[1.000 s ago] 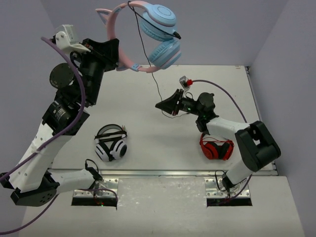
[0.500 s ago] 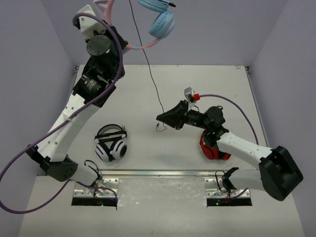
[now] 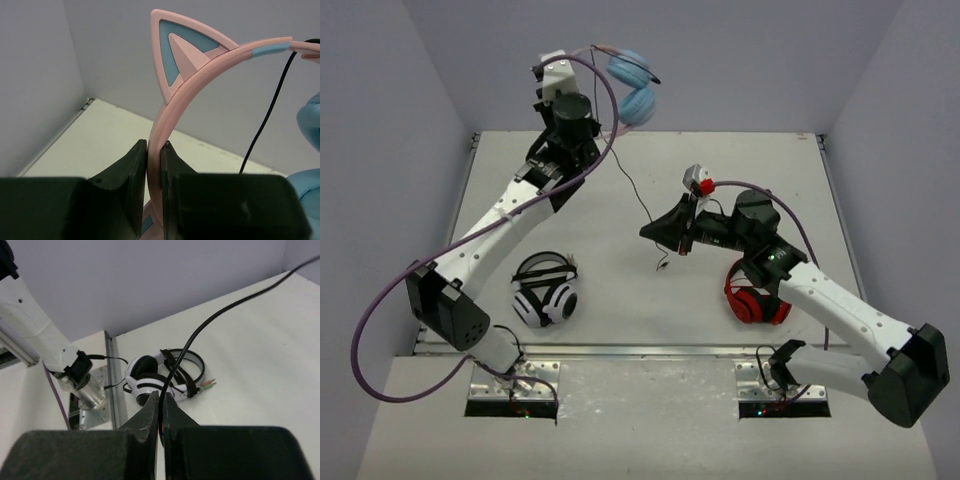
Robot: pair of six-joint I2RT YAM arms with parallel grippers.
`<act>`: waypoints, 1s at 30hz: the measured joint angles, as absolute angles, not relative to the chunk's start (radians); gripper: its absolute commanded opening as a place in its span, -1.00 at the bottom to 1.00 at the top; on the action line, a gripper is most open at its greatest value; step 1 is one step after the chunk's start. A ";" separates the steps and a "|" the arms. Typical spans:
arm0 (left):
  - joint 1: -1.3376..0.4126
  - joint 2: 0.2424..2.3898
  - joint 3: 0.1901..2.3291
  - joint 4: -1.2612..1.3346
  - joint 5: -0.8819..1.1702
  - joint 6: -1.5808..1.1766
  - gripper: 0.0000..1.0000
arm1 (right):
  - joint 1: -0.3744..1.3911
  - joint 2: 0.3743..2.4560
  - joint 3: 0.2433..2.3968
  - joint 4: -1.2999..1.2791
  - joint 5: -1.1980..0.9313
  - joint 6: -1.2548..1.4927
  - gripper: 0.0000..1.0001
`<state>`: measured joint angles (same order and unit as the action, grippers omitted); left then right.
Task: Wrap the headphones
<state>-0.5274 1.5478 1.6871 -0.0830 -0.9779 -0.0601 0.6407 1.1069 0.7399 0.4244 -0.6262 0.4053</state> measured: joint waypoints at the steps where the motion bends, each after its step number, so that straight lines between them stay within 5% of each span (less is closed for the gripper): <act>1: -0.527 1.547 1.639 -0.063 -0.986 -0.047 -0.99 | 0.643 1.108 0.790 0.344 -0.612 0.371 -0.97; 13: -0.568 1.450 1.015 0.059 -0.925 -0.032 -0.99 | 0.645 1.220 1.290 -0.265 -0.359 -0.025 -0.97; 30: -0.855 1.116 0.760 0.094 -0.805 -0.083 -0.99 | 0.607 1.294 1.356 -0.270 -0.123 -0.256 -0.97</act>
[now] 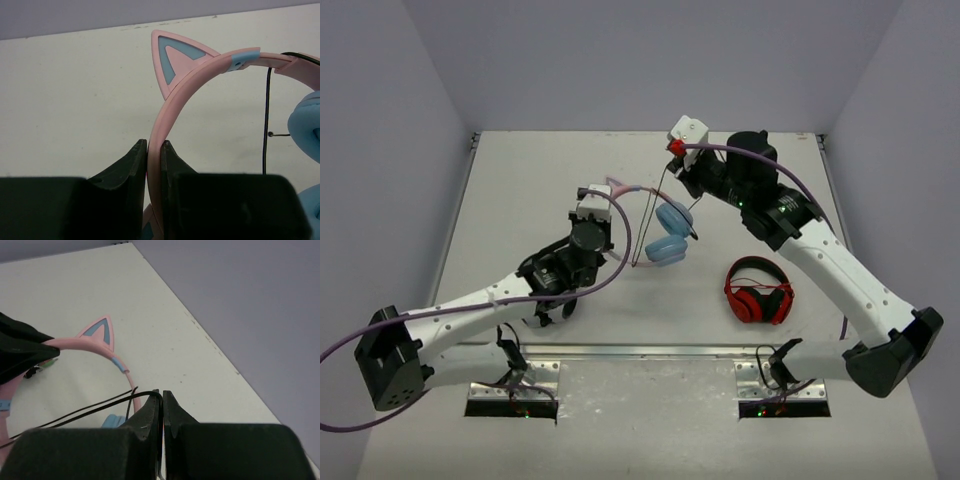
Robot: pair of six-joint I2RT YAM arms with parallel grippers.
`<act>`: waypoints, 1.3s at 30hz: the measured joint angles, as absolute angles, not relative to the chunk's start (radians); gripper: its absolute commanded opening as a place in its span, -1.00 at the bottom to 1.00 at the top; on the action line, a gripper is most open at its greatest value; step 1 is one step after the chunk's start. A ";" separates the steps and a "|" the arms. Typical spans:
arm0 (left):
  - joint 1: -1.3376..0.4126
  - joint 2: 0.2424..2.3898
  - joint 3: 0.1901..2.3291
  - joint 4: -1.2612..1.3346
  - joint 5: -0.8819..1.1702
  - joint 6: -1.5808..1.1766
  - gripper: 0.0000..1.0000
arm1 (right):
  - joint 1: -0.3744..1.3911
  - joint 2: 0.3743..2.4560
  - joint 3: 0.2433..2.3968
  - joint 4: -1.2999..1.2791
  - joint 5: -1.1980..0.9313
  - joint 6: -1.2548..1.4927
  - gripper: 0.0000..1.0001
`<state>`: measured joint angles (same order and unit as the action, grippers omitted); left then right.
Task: Wrap the headphones
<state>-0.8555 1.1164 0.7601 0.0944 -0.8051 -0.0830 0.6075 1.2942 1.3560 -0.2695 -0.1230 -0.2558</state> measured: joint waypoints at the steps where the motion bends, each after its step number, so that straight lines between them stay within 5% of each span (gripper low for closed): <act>1: -0.869 1.112 0.760 0.094 -0.799 -0.083 -0.99 | 0.606 1.297 1.356 -0.264 -0.120 -0.263 -0.97; 13: -0.953 0.899 0.767 0.114 -0.687 -0.046 -0.99 | 0.454 1.376 1.354 -0.263 -0.260 -0.253 -0.97; 39: -0.961 0.916 1.070 -0.180 -0.596 -0.039 -0.99 | 0.413 1.320 1.208 0.041 -0.418 0.022 -0.97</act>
